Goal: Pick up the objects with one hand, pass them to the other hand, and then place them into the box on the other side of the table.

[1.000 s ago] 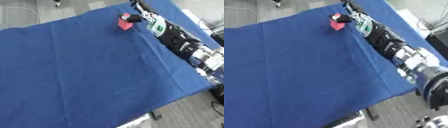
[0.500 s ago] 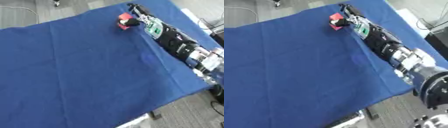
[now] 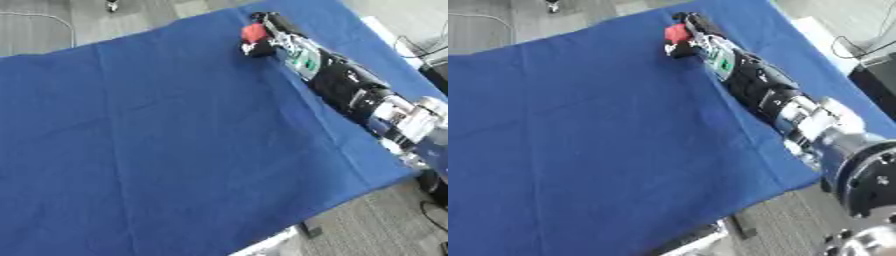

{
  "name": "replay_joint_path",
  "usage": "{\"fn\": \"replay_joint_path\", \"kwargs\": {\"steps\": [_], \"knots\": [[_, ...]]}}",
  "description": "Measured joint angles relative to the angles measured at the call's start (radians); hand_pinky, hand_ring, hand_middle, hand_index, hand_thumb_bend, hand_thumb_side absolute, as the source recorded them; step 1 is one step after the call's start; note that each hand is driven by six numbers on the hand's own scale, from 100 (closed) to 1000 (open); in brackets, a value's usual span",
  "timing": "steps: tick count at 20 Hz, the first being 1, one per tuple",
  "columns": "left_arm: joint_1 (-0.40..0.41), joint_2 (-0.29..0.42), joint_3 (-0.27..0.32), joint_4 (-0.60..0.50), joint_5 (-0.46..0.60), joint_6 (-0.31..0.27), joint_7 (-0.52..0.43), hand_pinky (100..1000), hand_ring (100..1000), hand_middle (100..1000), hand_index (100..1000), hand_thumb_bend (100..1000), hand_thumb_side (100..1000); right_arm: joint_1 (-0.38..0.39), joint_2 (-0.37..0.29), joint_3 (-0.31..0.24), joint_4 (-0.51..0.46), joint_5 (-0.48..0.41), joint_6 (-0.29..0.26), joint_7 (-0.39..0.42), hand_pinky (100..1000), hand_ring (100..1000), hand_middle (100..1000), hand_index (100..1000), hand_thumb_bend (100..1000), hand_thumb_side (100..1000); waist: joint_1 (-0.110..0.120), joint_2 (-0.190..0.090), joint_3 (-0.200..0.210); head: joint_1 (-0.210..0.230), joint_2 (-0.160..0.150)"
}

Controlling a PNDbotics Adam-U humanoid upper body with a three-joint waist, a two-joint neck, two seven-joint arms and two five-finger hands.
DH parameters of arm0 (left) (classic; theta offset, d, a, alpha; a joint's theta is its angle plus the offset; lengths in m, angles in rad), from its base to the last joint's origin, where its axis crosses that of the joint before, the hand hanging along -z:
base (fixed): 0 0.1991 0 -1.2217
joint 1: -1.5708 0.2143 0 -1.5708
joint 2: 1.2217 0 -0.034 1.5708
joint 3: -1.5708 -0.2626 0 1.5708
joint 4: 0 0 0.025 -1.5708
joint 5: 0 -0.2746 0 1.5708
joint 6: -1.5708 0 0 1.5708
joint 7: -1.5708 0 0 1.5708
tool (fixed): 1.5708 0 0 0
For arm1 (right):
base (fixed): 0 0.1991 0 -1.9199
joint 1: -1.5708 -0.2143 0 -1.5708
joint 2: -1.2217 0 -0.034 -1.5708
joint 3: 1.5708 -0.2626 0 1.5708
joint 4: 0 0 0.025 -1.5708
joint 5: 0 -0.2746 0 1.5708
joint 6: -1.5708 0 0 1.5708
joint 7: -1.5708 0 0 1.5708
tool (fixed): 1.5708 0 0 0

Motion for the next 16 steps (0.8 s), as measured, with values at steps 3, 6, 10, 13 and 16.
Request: {"fn": "replay_joint_path", "kwargs": {"steps": [3,6,10,13,16], "knots": [[0.000,0.000,0.000,0.000,0.000,0.000,0.000,737,719,713,845,512,789,0.000,0.000,0.004,-0.009,0.003,-0.001,-0.021,846,554,658,875,155,332,0.000,0.000,-0.001,-0.003,0.000],[0.000,0.000,0.000,0.000,0.000,0.000,0.000,734,719,713,845,508,793,0.000,0.000,0.006,-0.017,0.008,-0.003,-0.030,850,587,670,890,238,405,0.000,0.000,-0.001,-0.008,0.000],[0.000,0.000,0.000,0.000,0.000,0.000,0.000,735,721,714,846,505,793,0.000,0.000,0.009,-0.020,0.012,-0.004,-0.030,858,636,693,908,313,489,0.000,0.000,-0.004,-0.012,0.000],[0.000,0.000,0.000,0.000,0.000,0.000,0.000,734,721,715,847,507,793,0.000,0.000,0.011,-0.021,0.017,-0.005,-0.028,862,658,704,915,348,543,0.000,0.000,-0.004,-0.017,0.000],[0.000,0.000,0.000,0.000,0.000,0.000,0.000,734,721,715,847,507,791,0.000,0.000,0.011,-0.022,0.021,-0.007,-0.025,862,663,706,914,352,558,0.000,0.000,-0.004,-0.020,0.000]]}}
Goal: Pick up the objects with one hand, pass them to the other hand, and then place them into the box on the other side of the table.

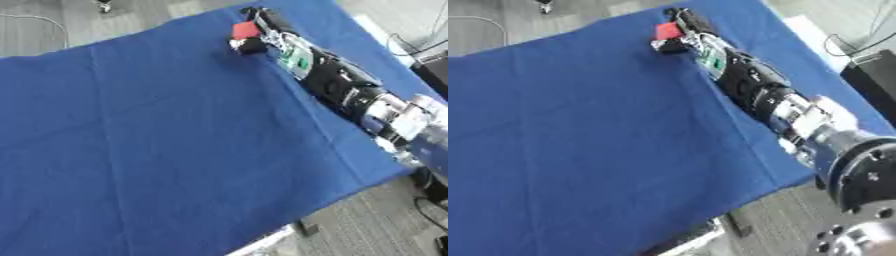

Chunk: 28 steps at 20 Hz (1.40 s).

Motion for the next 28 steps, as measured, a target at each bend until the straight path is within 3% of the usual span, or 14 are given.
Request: {"fn": "replay_joint_path", "kwargs": {"steps": [7,12,16,17,23,28], "knots": [[0.000,0.000,0.000,0.000,0.000,-0.001,-0.001,733,722,714,847,507,791,0.000,0.000,0.000,-0.002,0.004,-0.005,0.010,861,668,706,908,351,550,0.000,0.000,0.000,-0.006,0.000],[0.000,0.000,0.000,0.000,-0.002,-0.002,-0.002,733,717,714,847,506,791,0.000,0.000,0.000,-0.002,0.005,-0.007,0.015,858,654,698,902,304,509,0.000,0.000,0.000,-0.010,0.000],[0.000,0.000,0.000,0.000,-0.002,-0.002,-0.002,732,716,713,847,505,791,0.000,0.000,0.000,-0.002,0.005,-0.010,0.018,853,644,695,900,170,392,0.000,0.000,-0.001,-0.014,0.000],[0.000,0.000,0.000,0.000,-0.002,-0.002,-0.002,732,716,714,848,506,791,0.000,0.000,0.000,-0.003,0.004,-0.011,0.019,849,625,690,897,102,325,0.000,0.000,-0.001,-0.014,0.000],[0.000,0.000,0.000,0.000,-0.003,-0.002,-0.002,732,717,715,848,505,792,-0.001,0.000,0.000,-0.011,-0.006,-0.014,0.019,809,557,660,875,100,100,0.000,0.000,-0.002,-0.019,0.000],[0.000,0.000,0.000,0.000,-0.003,-0.002,-0.002,731,717,715,848,504,793,-0.001,0.000,0.000,-0.014,-0.026,-0.025,0.015,774,518,640,861,100,100,0.000,0.000,-0.006,-0.024,0.000]]}}
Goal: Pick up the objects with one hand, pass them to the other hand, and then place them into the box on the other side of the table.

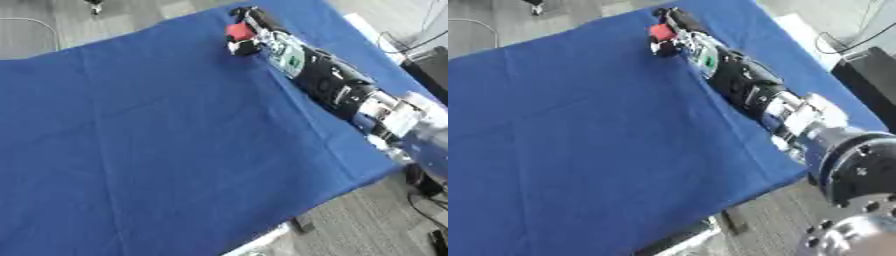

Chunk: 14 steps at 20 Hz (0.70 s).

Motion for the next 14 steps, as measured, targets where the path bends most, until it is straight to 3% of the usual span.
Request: {"fn": "replay_joint_path", "kwargs": {"steps": [14], "knots": [[0.000,0.000,0.000,0.000,0.000,0.000,0.000,729,717,715,848,501,793,0.000,0.000,0.007,-0.078,-0.061,-0.020,-0.014,729,460,595,829,100,100,0.000,0.000,-0.005,-0.012,0.000]]}}
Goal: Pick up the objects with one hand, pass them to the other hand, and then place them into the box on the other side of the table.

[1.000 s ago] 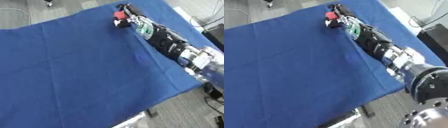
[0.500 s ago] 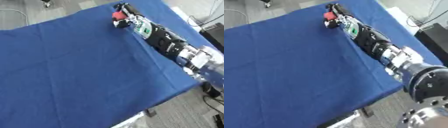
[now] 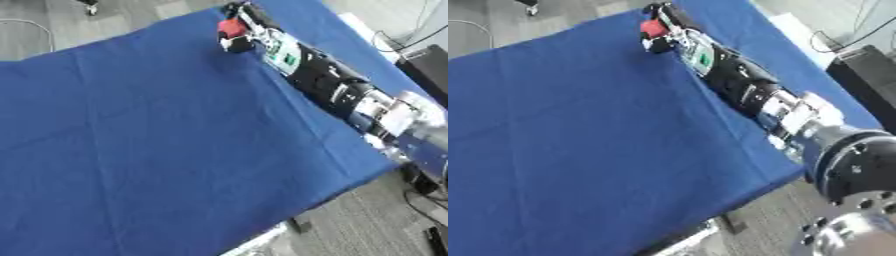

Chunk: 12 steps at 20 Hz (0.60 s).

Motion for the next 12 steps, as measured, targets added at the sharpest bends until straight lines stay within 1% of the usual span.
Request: {"fn": "replay_joint_path", "kwargs": {"steps": [4,7,9,12], "knots": [[0.001,0.000,0.000,0.000,0.000,0.000,0.000,729,717,715,847,501,791,0.000,0.000,0.006,-0.046,-0.021,0.006,0.001,728,455,584,823,100,100,0.000,0.000,-0.003,-0.003,0.000],[0.002,0.000,0.001,0.000,-0.004,0.002,0.002,729,717,714,847,504,785,0.002,0.000,0.006,-0.108,-0.050,0.011,0.004,727,447,572,818,100,100,0.000,-0.001,-0.011,-0.003,0.000],[0.003,0.000,0.003,0.000,-0.009,0.004,0.005,732,718,715,848,506,784,0.011,0.000,0.007,-0.172,-0.084,0.016,0.006,728,443,567,817,100,100,0.000,-0.001,-0.016,0.000,0.000],[0.012,0.000,0.007,0.005,-0.021,0.009,0.010,733,717,714,847,503,785,0.025,0.001,0.012,-0.298,-0.152,0.035,0.007,730,443,564,817,100,100,0.000,-0.001,-0.025,0.006,0.000]]}}
